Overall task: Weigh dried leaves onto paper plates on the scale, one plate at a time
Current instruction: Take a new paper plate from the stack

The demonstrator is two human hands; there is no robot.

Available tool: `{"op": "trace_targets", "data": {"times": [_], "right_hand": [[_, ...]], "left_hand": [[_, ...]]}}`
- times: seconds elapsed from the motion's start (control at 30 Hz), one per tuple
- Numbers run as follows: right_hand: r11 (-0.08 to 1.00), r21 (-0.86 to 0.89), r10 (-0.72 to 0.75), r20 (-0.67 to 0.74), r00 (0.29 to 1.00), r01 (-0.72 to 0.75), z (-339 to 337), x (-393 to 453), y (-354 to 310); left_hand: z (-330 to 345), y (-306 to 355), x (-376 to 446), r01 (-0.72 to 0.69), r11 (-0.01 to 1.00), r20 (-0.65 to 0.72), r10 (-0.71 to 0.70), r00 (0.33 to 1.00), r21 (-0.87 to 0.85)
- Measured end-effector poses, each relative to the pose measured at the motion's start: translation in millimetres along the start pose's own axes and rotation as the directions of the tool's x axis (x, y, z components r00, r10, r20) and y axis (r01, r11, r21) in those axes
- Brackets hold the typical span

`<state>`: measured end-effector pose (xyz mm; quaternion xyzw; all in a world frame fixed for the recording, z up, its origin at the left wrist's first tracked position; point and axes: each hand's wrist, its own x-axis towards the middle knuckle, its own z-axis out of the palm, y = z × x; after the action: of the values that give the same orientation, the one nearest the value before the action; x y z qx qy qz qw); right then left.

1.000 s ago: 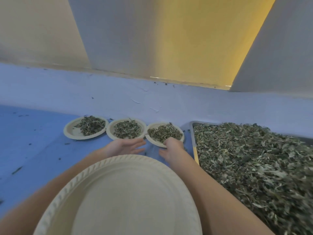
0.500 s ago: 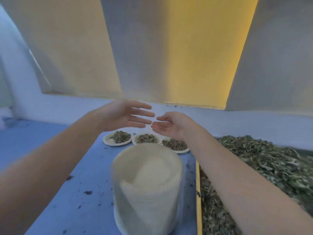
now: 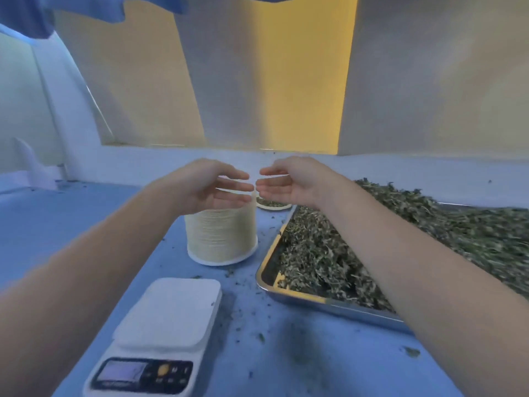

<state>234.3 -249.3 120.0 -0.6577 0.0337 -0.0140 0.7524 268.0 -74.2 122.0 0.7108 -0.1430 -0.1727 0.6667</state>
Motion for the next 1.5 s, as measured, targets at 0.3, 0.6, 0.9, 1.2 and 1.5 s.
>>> {"op": "trace_targets", "data": {"times": [0.3, 0.6, 0.9, 1.2, 1.5], "right_hand": [[0.909, -0.407, -0.040, -0.307, 0.951, -0.093, -91.0, -57.8, 38.4], [0.912, -0.401, 0.033, -0.144, 0.989, -0.089, -55.3, -23.8, 62.1], [0.749, -0.662, -0.157, -0.136, 0.978, 0.029, 20.1, 84.4, 51.6], [0.629, -0.778, -0.131, -0.101, 0.986, 0.004, 39.1, 127.4, 61.5], [0.587, -0.808, -0.207, -0.099, 0.973, 0.043, 44.8, 120.5, 41.3]], "left_hand": [[115.7, -57.9, 4.2, 0.044, 0.992, 0.056, -0.051, 0.997, 0.122], [83.7, -68.3, 22.0, -0.140, 0.895, -0.248, 0.264, 0.932, 0.423], [-32.2, -54.1, 77.2, 0.278, 0.621, -0.586, 0.367, 0.722, 0.732], [-54.5, -62.6, 102.2, 0.256, 0.824, -0.620, 0.141, 0.772, 0.505], [-42.3, -35.0, 88.3, 0.199, 0.803, -0.614, 0.244, 0.751, 0.563]]}}
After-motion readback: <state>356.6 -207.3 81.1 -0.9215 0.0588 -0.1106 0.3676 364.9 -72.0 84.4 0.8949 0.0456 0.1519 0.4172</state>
